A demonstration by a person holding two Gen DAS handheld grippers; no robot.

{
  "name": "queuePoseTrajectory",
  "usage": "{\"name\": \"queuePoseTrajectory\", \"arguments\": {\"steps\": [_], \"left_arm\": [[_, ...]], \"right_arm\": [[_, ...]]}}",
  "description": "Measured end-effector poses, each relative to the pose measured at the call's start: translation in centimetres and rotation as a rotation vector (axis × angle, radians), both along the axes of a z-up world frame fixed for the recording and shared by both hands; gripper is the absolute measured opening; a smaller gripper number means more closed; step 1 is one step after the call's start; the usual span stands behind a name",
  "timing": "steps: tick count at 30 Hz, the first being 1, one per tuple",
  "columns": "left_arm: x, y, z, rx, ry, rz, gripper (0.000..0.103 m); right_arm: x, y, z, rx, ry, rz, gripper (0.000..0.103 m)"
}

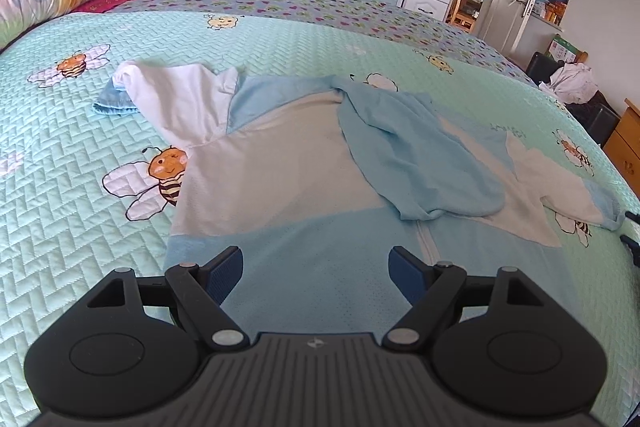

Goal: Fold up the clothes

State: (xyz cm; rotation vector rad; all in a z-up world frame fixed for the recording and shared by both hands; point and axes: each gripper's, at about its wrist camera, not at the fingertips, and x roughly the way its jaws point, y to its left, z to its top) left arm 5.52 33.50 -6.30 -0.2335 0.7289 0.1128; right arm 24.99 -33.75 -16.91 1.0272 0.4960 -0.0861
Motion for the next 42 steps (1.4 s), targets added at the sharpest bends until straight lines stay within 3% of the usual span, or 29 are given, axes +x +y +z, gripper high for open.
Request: {"name": "queuePoseTrajectory", "arguments": {"steps": [1, 3, 4, 6, 9, 10, 16, 21, 24, 29, 31, 34, 36, 42], "left_arm": [[-0.1, 0.0, 0.1, 0.002, 0.001, 0.006, 0.083], [-0.3, 0.1, 0.3, 0.006, 0.003, 0.017, 0.083], [-0.4, 0.2, 0.3, 0.006, 0.004, 0.020, 0.083], [-0.7, 0.3, 0.4, 0.010, 0.003, 0.020, 0.083], [-0.8, 0.5, 0.1, 0.006, 0.011, 0.027, 0.083], [-0.7, 0.6, 0.0, 0.000, 0.014, 0.027, 0.083], [-1.0, 0.2, -0.2, -0.027, 0.002, 0.008, 0.083], [-2.0, 1.3, 0.3, -0.068, -0.022, 0.037, 0.083], [-3.0, 2.8, 0.8, -0.110, -0.048, 0.087, 0.083], [-4.7, 6.1, 1.0, -0.175, -0.102, 0.216, 0.083], [-4.8, 7.3, 1.0, -0.153, -0.106, 0.266, 0.083], [-4.1, 8.9, 0.9, -0.087, -0.114, 0.294, 0.083], [-3.1, 11.0, 0.5, -0.138, -0.128, 0.305, 0.083], [0.9, 20.6, -2.7, -0.540, -0.193, 0.491, 0.083]], "right_arm": [[1.0, -0.2, -0.1, 0.023, 0.000, -0.002, 0.051], [2.9, -0.7, -0.2, 0.010, 0.033, -0.005, 0.032], [3.4, -1.1, 0.0, -0.037, 0.056, -0.025, 0.011], [3.6, -2.3, 0.4, -0.105, 0.069, -0.098, 0.010], [0.9, -3.5, 0.0, -0.056, 0.031, -0.227, 0.018], [0.0, -3.1, -0.1, -0.054, 0.018, -0.225, 0.028], [-5.9, 0.5, -0.5, -0.048, -0.052, -0.149, 0.042], [-10.7, 8.0, 0.2, -0.069, -0.079, 0.032, 0.050], [-11.9, 14.1, 1.1, -0.177, -0.077, 0.169, 0.052], [-12.0, 23.3, 2.2, -0.703, -0.024, 0.281, 0.072], [-11.7, 23.9, 2.2, -0.763, 0.003, 0.289, 0.072], [-12.0, 23.6, 1.9, -0.752, -0.001, 0.286, 0.073], [-12.1, 23.4, 1.8, -0.734, -0.003, 0.288, 0.073], [-11.3, 24.9, 1.4, -0.792, 0.025, 0.301, 0.076]]}}
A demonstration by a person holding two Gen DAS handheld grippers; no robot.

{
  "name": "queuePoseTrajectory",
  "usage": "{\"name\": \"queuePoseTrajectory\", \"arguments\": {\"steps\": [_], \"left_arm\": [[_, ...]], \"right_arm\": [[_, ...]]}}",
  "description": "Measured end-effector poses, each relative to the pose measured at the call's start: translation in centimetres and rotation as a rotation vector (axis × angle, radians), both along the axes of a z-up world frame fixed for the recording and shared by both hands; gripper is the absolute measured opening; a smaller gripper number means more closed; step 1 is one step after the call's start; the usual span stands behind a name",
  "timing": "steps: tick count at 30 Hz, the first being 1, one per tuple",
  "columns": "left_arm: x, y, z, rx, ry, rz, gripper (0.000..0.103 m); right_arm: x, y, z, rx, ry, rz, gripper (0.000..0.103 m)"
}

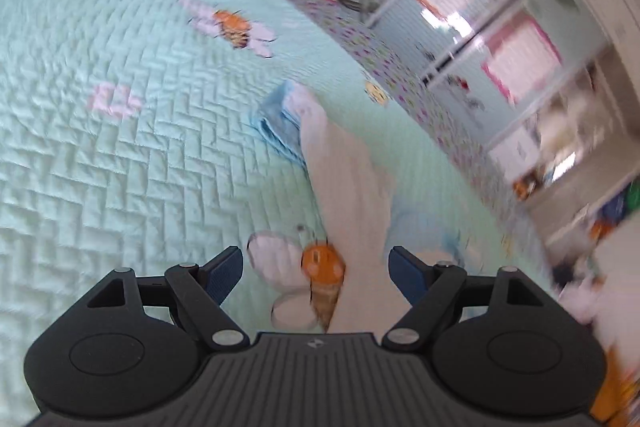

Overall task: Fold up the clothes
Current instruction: 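Grasp the blue garment hem with the left gripper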

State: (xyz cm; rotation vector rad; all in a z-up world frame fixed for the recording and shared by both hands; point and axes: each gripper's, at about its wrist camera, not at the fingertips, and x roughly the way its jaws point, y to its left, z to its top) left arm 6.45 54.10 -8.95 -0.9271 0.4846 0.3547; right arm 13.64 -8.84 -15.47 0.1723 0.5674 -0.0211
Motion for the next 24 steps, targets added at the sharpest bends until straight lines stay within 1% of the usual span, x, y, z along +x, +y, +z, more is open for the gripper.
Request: {"name": "queuePoseTrajectory", "arguments": {"steps": [3, 5, 6, 7, 9, 12, 15, 16, 18, 19, 20, 21, 22, 23, 24], "left_arm": [[2.5, 4.0, -2.8, -0.261, -0.075, 0.065, 0.083], [3.9, 5.7, -4.9, -0.408, -0.097, 0.128, 0.083], [4.6, 6.6, -5.8, -0.473, -0.104, 0.159, 0.083], [5.2, 7.3, -6.4, -0.502, -0.105, 0.184, 0.083], [6.4, 8.2, -6.5, -0.497, -0.135, 0.197, 0.083], [8.4, 9.2, -5.9, -0.436, -0.124, 0.186, 0.083], [9.7, 10.0, -5.7, -0.413, -0.119, 0.184, 0.083], [10.1, 10.1, -5.7, -0.403, -0.116, 0.184, 0.079], [10.5, 10.5, -5.9, -0.373, -0.096, 0.191, 0.055], [10.6, 10.7, -6.5, -0.357, -0.065, 0.190, 0.020], [10.7, 11.0, -7.0, -0.348, -0.042, 0.188, 0.006], [10.6, 11.3, -7.6, -0.352, -0.049, 0.180, 0.007], [10.3, 11.4, -7.6, -0.327, -0.056, 0.167, 0.006], [10.3, 11.4, -6.5, -0.232, -0.029, 0.151, 0.006], [10.5, 11.2, -4.7, -0.074, 0.007, 0.135, 0.006]], "right_arm": [[0.2, 0.6, -0.1, -0.037, 0.012, -0.001, 0.076], [0.3, 0.9, -0.1, -0.054, 0.018, -0.002, 0.077], [0.3, 1.0, -0.1, -0.064, 0.021, -0.003, 0.077], [0.4, 1.1, -0.1, -0.073, 0.024, -0.003, 0.077], [0.4, 1.4, -0.1, -0.094, 0.031, -0.006, 0.078], [0.5, 1.7, -0.1, -0.118, 0.038, -0.009, 0.079], [0.5, 1.8, -0.1, -0.126, 0.040, -0.013, 0.080], [0.5, 1.8, -0.1, -0.129, 0.041, -0.014, 0.080], [0.5, 1.9, -0.1, -0.133, 0.043, -0.016, 0.081], [0.5, 1.9, -0.1, -0.134, 0.043, -0.017, 0.081], [0.5, 1.9, -0.1, -0.134, 0.044, -0.017, 0.081], [0.5, 1.9, -0.1, -0.134, 0.044, -0.017, 0.081], [0.4, 1.9, -0.1, -0.133, 0.044, -0.017, 0.081], [0.4, 1.9, 0.0, -0.132, 0.044, -0.016, 0.081], [0.4, 1.8, 0.0, -0.131, 0.044, -0.016, 0.081]]}}
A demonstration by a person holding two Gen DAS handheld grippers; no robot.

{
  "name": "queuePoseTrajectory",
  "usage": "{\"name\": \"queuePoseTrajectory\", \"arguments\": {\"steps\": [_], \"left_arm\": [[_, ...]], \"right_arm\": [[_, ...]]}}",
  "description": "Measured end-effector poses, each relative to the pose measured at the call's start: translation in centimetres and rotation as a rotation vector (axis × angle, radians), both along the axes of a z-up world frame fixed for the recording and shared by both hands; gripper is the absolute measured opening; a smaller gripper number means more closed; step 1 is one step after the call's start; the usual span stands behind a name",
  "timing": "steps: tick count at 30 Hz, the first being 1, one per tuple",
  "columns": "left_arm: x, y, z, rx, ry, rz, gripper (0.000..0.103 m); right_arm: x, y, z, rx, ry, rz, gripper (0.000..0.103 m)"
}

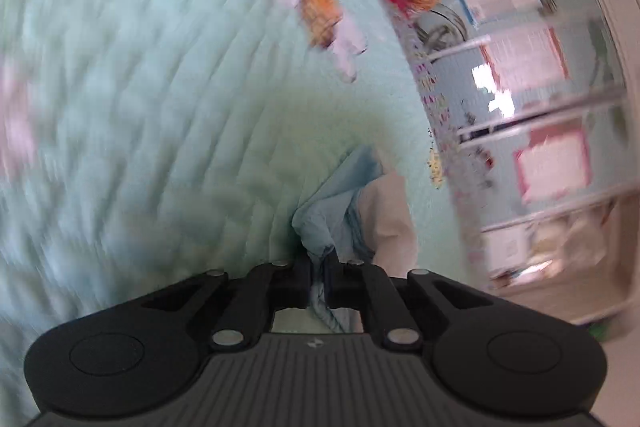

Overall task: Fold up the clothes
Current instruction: 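Grasp the blue garment hem with the left gripper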

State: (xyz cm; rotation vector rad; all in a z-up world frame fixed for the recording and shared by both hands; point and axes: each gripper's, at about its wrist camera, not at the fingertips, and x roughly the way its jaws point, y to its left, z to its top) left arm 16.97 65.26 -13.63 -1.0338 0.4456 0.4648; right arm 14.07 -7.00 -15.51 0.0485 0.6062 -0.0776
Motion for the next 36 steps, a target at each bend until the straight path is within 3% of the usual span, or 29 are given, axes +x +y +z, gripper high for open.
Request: {"name": "queuePoseTrajectory", "arguments": {"steps": [3, 6, 7, 8, 9, 11, 13, 17, 20, 24, 26, 29, 34, 36], "left_arm": [[0.5, -1.1, 5.9, 0.543, 0.130, -0.028, 0.006], [0.6, -1.0, 9.7, 0.960, 0.263, -0.003, 0.013], [0.4, 0.0, 10.2, 0.968, 0.294, -0.003, 0.036], [0.0, 1.5, 10.2, 0.886, 0.313, 0.001, 0.065], [-0.7, 3.0, 10.2, 0.790, 0.318, 0.008, 0.072], [-3.2, 5.2, 8.4, 0.550, 0.235, 0.024, 0.071], [-4.7, 6.1, 5.8, 0.401, 0.186, 0.029, 0.070], [-6.3, 5.7, 1.8, 0.244, 0.120, 0.043, 0.072], [-5.9, 5.7, 1.7, 0.252, 0.095, 0.049, 0.078], [-3.8, 7.5, 2.0, 0.192, 0.075, 0.082, 0.082], [-2.6, 8.6, 2.0, 0.165, 0.066, 0.095, 0.092], [-0.8, 8.8, 2.8, 0.175, 0.102, 0.100, 0.096], [1.1, 6.2, 5.1, 0.392, 0.161, 0.045, 0.089], [2.9, 5.7, 4.9, 0.443, 0.247, -0.010, 0.075]], "right_arm": [[0.0, -0.1, 0.0, 0.006, -0.002, 0.001, 0.081], [-0.1, -0.2, 0.0, 0.011, -0.003, 0.001, 0.081], [-0.1, -0.2, 0.0, 0.012, -0.004, 0.001, 0.081], [-0.2, -0.2, 0.0, 0.013, -0.004, 0.001, 0.081], [-0.2, -0.2, 0.0, 0.014, -0.004, 0.001, 0.081], [-0.2, -0.3, 0.1, 0.015, -0.005, 0.001, 0.081], [-0.2, -0.3, 0.1, 0.013, -0.004, 0.001, 0.081], [-0.1, -0.2, 0.1, 0.008, -0.001, 0.001, 0.081], [-0.1, -0.1, 0.1, 0.002, 0.000, 0.001, 0.081], [0.0, -0.1, 0.0, -0.004, 0.001, 0.000, 0.081], [0.0, 0.0, 0.0, -0.006, 0.002, -0.001, 0.082], [0.0, 0.1, 0.0, -0.013, 0.004, -0.002, 0.082], [0.0, 0.2, 0.0, -0.018, 0.006, -0.006, 0.082], [0.0, 0.2, 0.0, -0.016, 0.005, -0.006, 0.083]]}}
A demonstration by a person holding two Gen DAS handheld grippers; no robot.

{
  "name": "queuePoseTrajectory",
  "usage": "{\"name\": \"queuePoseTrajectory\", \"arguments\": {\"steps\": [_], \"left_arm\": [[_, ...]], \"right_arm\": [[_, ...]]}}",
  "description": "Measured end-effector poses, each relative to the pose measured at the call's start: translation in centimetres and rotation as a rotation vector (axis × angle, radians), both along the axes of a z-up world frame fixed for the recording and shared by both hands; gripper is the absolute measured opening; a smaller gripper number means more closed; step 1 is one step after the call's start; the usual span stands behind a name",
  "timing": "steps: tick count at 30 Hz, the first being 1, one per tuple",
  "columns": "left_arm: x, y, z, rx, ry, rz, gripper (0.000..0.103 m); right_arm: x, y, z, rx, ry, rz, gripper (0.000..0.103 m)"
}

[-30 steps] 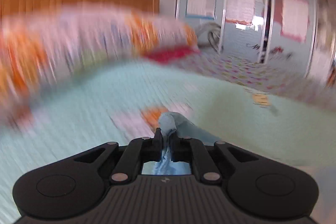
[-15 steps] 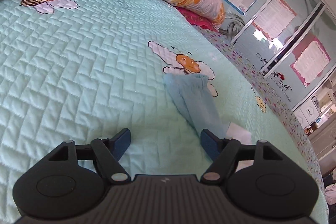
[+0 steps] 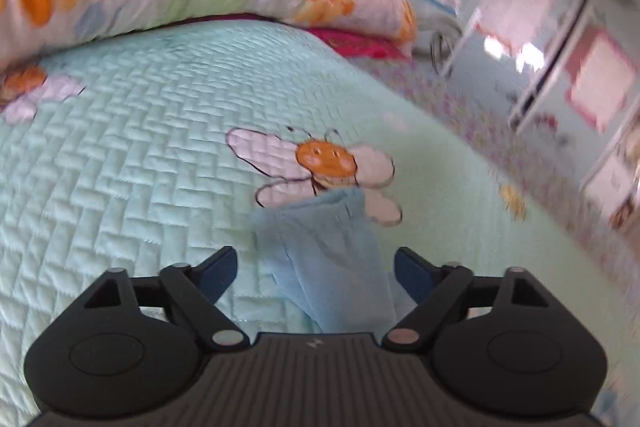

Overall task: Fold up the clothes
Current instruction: 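Grasp the blue garment hem with the left gripper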

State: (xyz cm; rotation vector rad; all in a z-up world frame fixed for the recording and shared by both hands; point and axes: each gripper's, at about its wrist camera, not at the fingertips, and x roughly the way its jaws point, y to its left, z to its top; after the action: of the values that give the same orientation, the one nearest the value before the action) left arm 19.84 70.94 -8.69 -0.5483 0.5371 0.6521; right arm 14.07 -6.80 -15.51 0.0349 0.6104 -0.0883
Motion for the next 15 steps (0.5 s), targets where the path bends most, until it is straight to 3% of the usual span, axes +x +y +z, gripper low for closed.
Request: {"name": "queuePoseTrajectory", "arguments": {"steps": [1, 3, 4, 5, 10, 11, 13, 15], "left_arm": [[0.8, 0.2, -0.5, -0.008, 0.040, -0.003, 0.060], [1.5, 1.4, -1.6, -0.058, 0.067, 0.021, 0.047], [1.2, 2.0, -1.8, -0.059, 0.060, 0.041, 0.022], [0.9, 2.5, -2.0, -0.060, 0.053, 0.062, 0.005], [-6.0, 4.2, -0.9, -0.085, -0.178, 0.234, 0.005], [-7.2, 4.9, -1.1, -0.116, -0.194, 0.272, 0.011], [-8.2, 6.8, -2.9, -0.272, -0.186, 0.253, 0.029], [-9.0, 7.3, -3.6, -0.306, -0.214, 0.212, 0.030]], "right_arm": [[0.0, 0.0, 0.0, 0.002, -0.001, 0.000, 0.083], [0.0, -0.1, 0.0, 0.004, -0.002, 0.000, 0.083], [-0.1, -0.1, 0.0, 0.005, -0.003, 0.001, 0.083], [-0.1, -0.1, 0.0, 0.007, -0.003, 0.000, 0.083], [-0.1, -0.3, 0.0, 0.020, -0.007, 0.001, 0.083], [-0.1, -0.4, 0.0, 0.022, -0.007, 0.002, 0.083], [-0.1, -0.5, 0.0, 0.027, -0.009, 0.002, 0.083], [-0.1, -0.4, 0.0, 0.027, -0.009, 0.002, 0.083]]}}
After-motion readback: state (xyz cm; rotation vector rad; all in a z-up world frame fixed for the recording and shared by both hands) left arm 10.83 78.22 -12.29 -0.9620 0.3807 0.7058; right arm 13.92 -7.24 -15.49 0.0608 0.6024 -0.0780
